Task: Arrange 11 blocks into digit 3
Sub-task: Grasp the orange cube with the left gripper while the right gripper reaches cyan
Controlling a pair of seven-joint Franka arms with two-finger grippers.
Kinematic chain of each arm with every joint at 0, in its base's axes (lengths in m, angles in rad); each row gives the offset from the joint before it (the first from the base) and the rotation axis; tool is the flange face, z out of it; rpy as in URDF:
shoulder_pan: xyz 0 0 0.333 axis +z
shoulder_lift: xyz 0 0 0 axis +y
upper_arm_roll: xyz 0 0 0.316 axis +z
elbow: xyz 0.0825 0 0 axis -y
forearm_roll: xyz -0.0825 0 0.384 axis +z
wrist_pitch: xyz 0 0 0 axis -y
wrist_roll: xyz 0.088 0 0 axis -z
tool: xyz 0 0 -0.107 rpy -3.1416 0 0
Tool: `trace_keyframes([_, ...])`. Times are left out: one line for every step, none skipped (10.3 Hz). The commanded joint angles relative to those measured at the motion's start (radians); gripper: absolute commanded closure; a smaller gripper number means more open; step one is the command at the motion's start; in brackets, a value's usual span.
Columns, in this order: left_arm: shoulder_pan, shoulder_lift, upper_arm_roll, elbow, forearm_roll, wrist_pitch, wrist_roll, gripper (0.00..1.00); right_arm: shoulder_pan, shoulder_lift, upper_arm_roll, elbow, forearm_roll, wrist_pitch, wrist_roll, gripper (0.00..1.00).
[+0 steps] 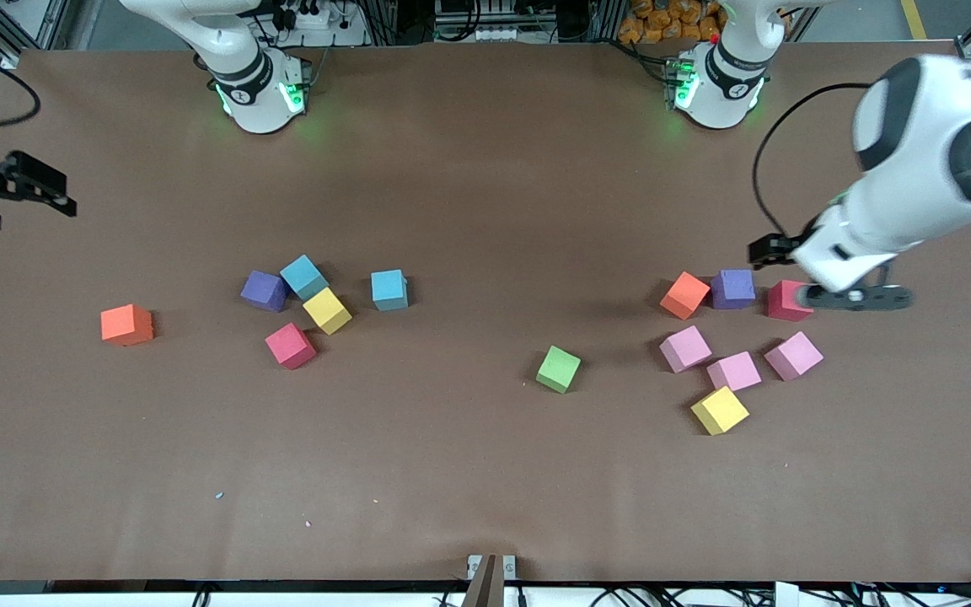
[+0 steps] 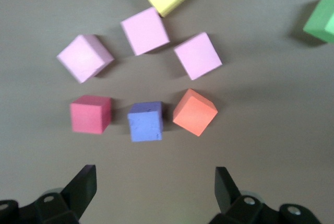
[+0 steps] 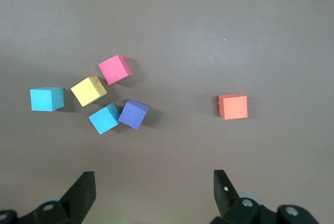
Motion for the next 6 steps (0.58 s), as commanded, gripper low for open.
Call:
trace_keyframes([0.003, -0.027, -0.018, -0.172, -0.003, 0.164, 0.132, 0.00, 0.011, 0.097, 0.005, 0.000, -0.010, 0.056, 0.016, 0.00])
trace_keyframes([0.002, -0.009, -0.018, -0.214, -0.003, 0.222, 0.202, 0.00, 0.014, 0.133, 0.007, 0.000, 0.000, 0.076, 0.016, 0.00])
trace_keyframes([-0.012, 0.026, -0.024, -0.220, 0.001, 0.249, 0.249, 0.00, 0.036, 0.165, 0.007, 0.000, 0.002, 0.109, 0.016, 0.00])
trace_keyframes([-0.018, 0.059, -0.028, -0.226, 0.027, 0.278, 0.249, 0.00, 0.064, 0.191, 0.005, -0.007, 0.001, 0.157, 0.014, 0.00])
trace_keyframes([-0.020, 0.080, -0.030, -0.254, 0.029, 0.339, 0.249, 0.00, 0.078, 0.204, 0.005, -0.016, 0.001, 0.189, 0.014, 0.00])
trace_keyframes([-0.018, 0.090, -0.035, -0.303, 0.029, 0.415, 0.249, 0.00, 0.092, 0.226, 0.005, -0.016, 0.001, 0.200, 0.014, 0.00])
